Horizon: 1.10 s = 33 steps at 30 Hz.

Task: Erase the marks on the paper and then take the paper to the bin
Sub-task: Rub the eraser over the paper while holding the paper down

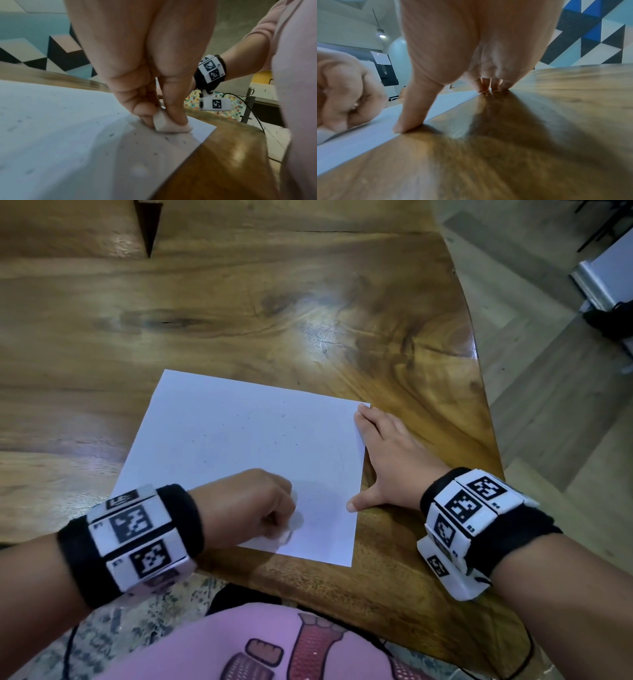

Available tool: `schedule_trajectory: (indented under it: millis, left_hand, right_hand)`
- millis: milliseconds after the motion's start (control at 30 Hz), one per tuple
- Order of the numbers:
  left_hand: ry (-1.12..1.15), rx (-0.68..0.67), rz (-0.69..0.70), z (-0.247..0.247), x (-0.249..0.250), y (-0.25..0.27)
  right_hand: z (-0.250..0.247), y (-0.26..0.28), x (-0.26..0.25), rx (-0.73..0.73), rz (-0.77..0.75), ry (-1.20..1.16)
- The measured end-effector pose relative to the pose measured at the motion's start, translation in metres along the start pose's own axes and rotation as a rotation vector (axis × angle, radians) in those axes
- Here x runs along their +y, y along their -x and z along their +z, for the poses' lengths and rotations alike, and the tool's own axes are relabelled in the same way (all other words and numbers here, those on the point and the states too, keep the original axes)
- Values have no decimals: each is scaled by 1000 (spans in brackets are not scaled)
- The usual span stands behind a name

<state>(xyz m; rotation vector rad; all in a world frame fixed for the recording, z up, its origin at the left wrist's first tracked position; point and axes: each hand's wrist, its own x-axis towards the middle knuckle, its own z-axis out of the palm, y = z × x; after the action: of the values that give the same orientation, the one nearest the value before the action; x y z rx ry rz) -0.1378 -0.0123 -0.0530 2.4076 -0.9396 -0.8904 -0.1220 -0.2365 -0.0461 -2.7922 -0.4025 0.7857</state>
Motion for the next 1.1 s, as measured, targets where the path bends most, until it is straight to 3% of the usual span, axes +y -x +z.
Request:
schedule_trajectory:
  millis: [133, 300, 500, 600, 700, 833, 867, 1000, 1100]
  left_hand:
    - [6, 178, 27, 1, -4, -2]
    - [63, -79, -53, -1, 0, 8]
    - [15, 267, -113, -28, 11, -49]
    - [-18, 314, -127, -33, 18, -72]
    - [-6, 266, -72, -19, 18, -57]
    - [-17, -19, -1, -1, 20, -25]
    - [-14, -30, -11, -4, 20, -29]
    - [-62, 223, -94, -36, 24, -69]
    - [-55, 221, -102, -31, 22, -71]
  right_hand:
    - [1, -1, 1, 4, -5, -3]
    - [1, -1, 0, 0, -3, -2]
    - [1, -2, 0, -12, 3, 6]
    - [2, -2, 1, -5, 4, -5]
    - [2, -2, 1, -1, 4, -9]
    - [2, -2, 1, 9, -12, 11]
    - [2, -2, 1, 11, -14, 15]
    - [1, -2, 1, 2, -9, 15]
    - [2, -2, 1, 1, -3, 7]
